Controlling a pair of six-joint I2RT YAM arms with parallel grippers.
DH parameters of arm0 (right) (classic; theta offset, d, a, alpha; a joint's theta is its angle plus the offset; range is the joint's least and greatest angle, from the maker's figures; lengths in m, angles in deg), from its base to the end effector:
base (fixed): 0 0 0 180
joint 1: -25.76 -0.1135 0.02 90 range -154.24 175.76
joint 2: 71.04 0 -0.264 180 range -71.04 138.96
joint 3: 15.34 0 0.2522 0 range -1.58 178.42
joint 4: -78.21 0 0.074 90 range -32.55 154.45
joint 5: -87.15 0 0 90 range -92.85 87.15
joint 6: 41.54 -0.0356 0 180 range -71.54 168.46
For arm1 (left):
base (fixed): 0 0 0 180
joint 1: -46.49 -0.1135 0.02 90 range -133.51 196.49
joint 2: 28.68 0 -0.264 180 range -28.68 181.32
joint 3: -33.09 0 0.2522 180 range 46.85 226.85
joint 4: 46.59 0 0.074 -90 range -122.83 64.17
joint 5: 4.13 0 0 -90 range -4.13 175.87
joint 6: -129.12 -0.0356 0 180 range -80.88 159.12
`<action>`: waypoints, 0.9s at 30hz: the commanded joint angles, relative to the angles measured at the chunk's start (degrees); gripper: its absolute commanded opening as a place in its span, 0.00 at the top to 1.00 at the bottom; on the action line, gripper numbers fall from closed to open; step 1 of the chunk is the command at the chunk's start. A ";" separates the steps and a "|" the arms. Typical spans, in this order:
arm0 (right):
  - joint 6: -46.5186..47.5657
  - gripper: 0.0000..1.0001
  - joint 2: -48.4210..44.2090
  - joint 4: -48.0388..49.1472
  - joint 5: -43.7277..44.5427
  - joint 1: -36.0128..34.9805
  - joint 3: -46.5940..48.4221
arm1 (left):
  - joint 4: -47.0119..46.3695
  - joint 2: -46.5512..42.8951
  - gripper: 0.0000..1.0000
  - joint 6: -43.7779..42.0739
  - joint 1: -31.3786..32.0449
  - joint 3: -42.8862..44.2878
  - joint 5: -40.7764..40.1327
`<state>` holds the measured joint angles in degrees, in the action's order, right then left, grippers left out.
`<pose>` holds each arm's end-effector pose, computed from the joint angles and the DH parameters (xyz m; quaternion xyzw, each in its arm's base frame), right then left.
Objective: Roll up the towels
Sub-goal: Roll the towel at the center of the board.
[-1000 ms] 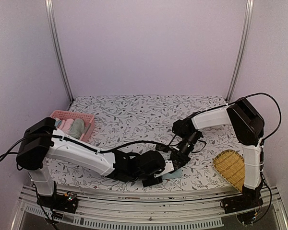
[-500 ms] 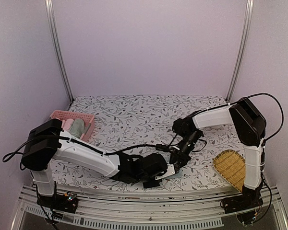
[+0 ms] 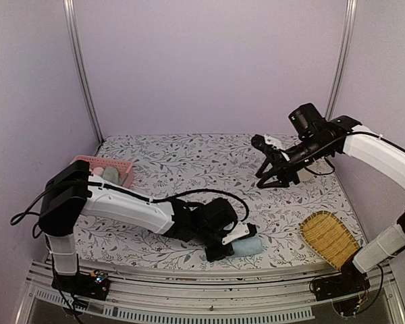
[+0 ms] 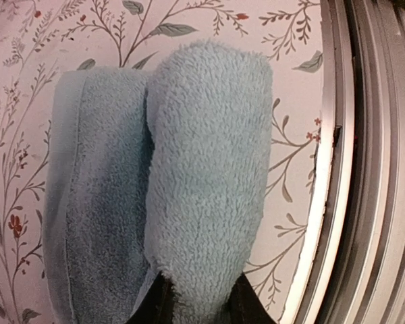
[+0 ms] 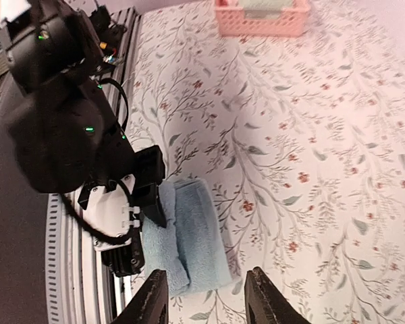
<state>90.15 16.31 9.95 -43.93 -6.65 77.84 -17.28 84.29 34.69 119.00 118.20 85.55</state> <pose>0.2453 0.1834 0.3135 -0.6147 0.6755 0.3216 0.2500 0.1220 -0.3866 0.1466 0.5961 0.7515 -0.1560 0.2357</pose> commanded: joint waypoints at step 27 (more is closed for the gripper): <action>2.93 0.52 -5.05 22.98 24.45 -19.13 -30.18 | 9.06 14.00 0.85 11.99 -13.67 7.65 36.64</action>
<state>94.50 7.54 25.58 -26.62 -23.50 49.51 -14.09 93.88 45.80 105.53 126.94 123.71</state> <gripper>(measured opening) 0.475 0.181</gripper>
